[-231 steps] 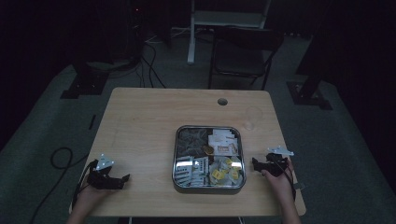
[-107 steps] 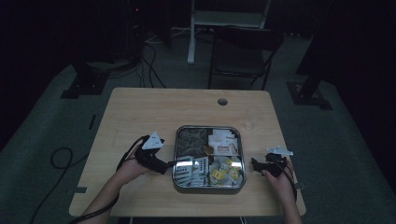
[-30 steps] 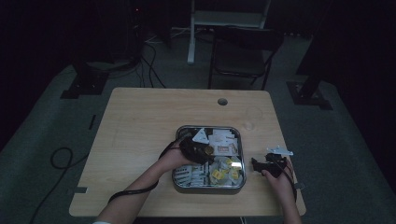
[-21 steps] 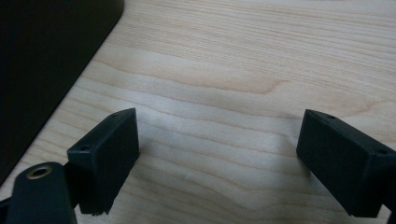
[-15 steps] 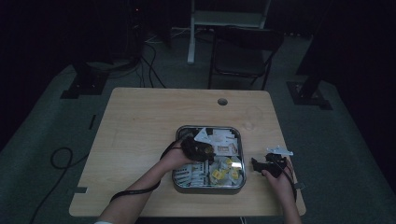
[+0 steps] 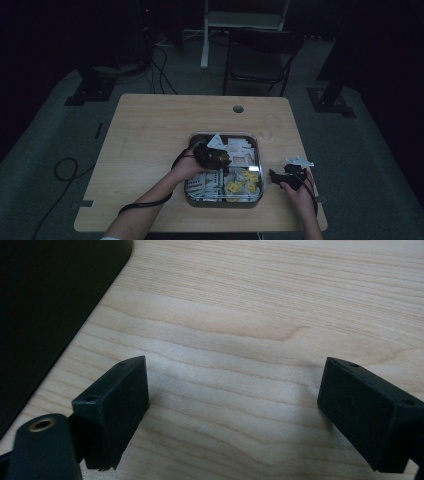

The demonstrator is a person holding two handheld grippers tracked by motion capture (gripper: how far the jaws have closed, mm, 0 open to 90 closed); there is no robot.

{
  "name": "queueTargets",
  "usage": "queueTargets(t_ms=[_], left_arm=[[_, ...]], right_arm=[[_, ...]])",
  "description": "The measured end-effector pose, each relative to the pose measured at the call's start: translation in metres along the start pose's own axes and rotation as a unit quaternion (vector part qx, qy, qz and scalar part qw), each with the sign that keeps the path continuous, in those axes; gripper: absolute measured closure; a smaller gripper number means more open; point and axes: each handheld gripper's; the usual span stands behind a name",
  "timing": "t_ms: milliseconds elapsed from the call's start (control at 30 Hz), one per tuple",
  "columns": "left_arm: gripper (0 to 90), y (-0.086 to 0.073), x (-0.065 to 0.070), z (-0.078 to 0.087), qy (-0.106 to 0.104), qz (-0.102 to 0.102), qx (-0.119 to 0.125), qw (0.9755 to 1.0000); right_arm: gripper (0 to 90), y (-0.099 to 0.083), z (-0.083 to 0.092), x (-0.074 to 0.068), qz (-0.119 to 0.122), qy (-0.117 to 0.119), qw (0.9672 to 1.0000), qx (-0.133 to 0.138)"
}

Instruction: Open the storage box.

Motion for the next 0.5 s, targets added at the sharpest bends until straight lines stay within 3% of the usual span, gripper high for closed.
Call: queueTargets(t_ms=[300,500], left_arm=[[59.6,0.001,-0.006,0.012,0.007,0.008,0.005,0.9999],[59.7,-0.006,-0.013,0.021,0.021,0.025,0.009,0.9994]], right_arm=[[12.7,0.0,0.0,0.0,0.0,0.0,1.0,0.0],[12.7,0.0,0.0,0.0,0.001,0.0,1.0,0.0]])
Point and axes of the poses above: each handheld gripper's, and its own axes: z roughly backward along the jaws, y roughly out of its top, x roughly to its right, and after that the axes turned 9 degrees about -x, right-handed
